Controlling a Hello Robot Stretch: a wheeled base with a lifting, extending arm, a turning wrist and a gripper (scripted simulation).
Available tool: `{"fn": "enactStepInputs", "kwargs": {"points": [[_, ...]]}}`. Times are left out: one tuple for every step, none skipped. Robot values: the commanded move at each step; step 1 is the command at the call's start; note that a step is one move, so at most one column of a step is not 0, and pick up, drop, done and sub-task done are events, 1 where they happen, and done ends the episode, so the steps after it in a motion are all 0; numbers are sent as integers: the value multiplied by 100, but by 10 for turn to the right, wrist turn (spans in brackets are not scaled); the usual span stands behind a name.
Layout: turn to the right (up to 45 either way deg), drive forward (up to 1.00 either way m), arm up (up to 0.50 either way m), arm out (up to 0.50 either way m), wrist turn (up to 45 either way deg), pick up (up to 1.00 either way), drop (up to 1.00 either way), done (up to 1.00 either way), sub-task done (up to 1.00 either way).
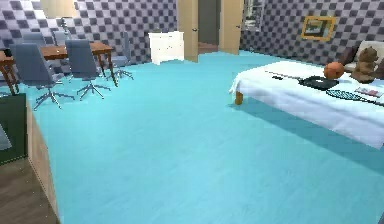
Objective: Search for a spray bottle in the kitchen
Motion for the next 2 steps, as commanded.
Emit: {"fn": "enactStepInputs", "kwargs": {"points": [[0, 100, 0, 0, 0, 0, 0, 0, 0], [0, 100, 0, 0, 0, 0, 0, 0, 0]]}}
